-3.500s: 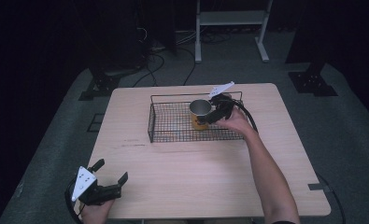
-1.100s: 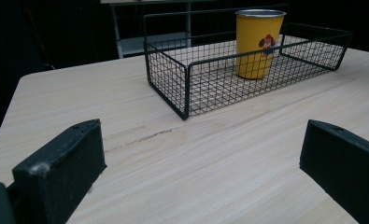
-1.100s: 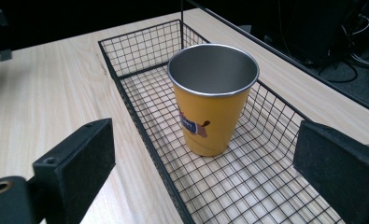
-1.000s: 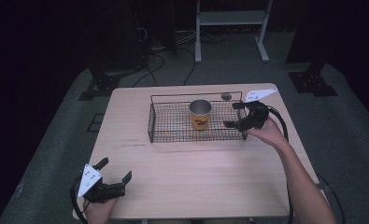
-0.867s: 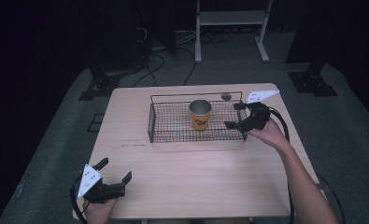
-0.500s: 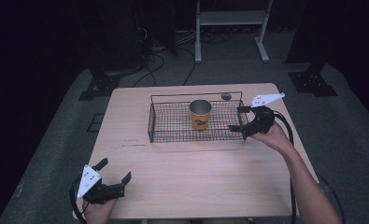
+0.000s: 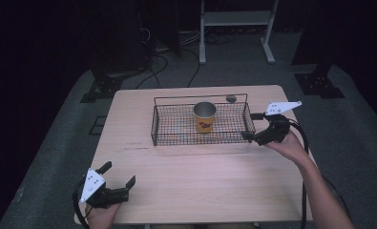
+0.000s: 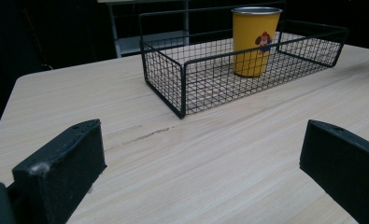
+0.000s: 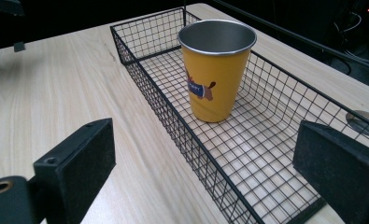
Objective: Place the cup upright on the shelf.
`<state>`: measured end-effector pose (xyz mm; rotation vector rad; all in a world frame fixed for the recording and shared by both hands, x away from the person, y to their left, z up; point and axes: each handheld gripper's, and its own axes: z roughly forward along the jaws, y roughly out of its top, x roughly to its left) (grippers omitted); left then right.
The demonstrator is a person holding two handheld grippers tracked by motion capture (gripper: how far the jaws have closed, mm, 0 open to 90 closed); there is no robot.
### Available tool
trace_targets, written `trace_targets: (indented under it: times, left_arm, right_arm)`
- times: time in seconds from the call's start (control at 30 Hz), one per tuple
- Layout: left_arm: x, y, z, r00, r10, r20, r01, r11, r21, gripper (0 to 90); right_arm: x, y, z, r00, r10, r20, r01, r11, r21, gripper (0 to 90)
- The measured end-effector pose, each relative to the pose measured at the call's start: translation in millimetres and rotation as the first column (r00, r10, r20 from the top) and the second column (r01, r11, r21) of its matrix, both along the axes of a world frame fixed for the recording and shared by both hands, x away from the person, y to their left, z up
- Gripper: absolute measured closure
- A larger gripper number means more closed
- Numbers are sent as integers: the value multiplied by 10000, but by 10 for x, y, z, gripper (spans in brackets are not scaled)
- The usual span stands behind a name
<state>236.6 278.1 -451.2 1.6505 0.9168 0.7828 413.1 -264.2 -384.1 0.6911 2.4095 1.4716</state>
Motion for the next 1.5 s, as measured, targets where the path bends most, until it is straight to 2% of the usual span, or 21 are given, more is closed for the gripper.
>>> trace_targets:
  times: [0.43,1.03,1.5]
  left_arm:
    - [7,-16,0,10000,-41,9,41,10000,51,0]
    - [8,-24,2,10000,-40,-3,40,10000,39,0]
    - [6,-11,2,10000,-14,-3,14,10000,48,0]
  right_arm:
    - [-128,-102,-102,9999,-60,-127,63,9998,193,57]
    - [-342,-244,-288,9996,-75,-271,79,9999,140,58]
    - [-494,-339,-353,9994,-133,-334,139,9997,195,57]
